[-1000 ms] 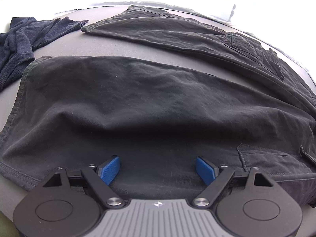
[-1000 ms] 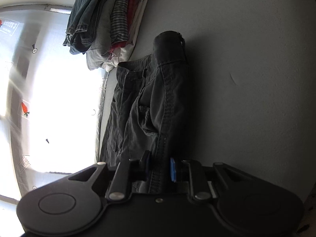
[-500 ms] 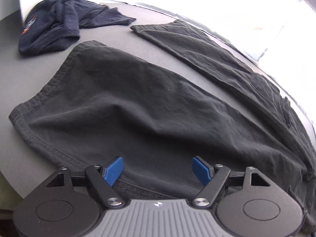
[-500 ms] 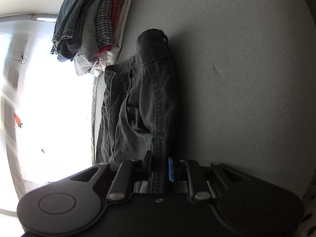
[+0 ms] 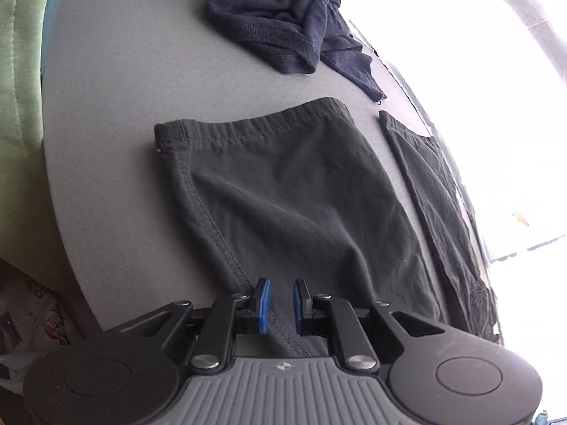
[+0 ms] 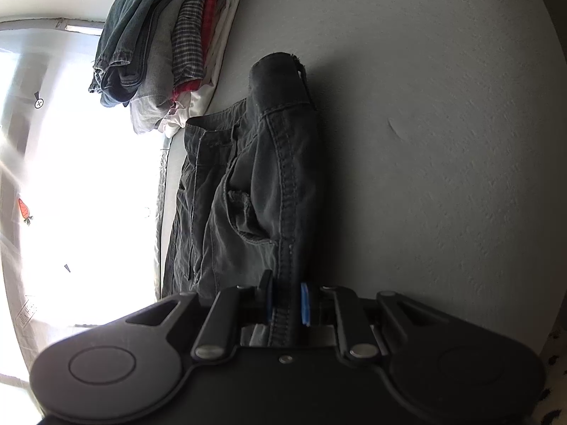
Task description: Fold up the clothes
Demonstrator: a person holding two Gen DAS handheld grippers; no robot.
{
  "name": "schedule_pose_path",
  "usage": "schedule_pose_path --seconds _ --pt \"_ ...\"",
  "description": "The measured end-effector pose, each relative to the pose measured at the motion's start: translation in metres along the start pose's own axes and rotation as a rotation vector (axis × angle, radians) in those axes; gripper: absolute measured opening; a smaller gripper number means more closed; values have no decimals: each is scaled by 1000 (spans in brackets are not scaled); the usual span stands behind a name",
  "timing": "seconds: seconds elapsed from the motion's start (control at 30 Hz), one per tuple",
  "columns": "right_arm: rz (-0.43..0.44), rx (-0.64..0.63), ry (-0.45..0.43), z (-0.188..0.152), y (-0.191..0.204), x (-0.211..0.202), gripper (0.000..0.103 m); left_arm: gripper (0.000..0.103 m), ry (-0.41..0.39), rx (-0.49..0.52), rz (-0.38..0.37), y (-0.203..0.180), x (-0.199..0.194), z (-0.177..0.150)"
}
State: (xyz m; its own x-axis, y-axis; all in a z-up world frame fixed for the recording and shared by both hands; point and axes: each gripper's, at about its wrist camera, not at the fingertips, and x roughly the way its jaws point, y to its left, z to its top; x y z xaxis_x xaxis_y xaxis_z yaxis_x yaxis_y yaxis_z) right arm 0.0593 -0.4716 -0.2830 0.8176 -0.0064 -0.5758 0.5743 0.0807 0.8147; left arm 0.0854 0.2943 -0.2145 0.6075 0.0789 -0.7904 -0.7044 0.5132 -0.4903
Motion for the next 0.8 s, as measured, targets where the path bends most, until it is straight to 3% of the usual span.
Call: schedule_pose_path --seconds 0.13,0.37,0.5,0.57,0.67,0.8 --pt "3 21 -13 -2 -2 1 16 29 -35 153 113 -9 4 5" --pt "22 62 -28 -4 -4 1 22 62 -89 150 110 -22 18 8" --pt "45 44 -28 -5 1 3 45 64 -79 199 158 -35 22 9" --pt "46 32 -29 -5 4 4 50 64 -85 202 165 -36 19 8" --pt "42 10 -28 -7 8 5 53 65 -130 253 220 -37 16 13" --pt "50 11 -27 -9 9 7 54 65 -159 213 249 -24 12 28"
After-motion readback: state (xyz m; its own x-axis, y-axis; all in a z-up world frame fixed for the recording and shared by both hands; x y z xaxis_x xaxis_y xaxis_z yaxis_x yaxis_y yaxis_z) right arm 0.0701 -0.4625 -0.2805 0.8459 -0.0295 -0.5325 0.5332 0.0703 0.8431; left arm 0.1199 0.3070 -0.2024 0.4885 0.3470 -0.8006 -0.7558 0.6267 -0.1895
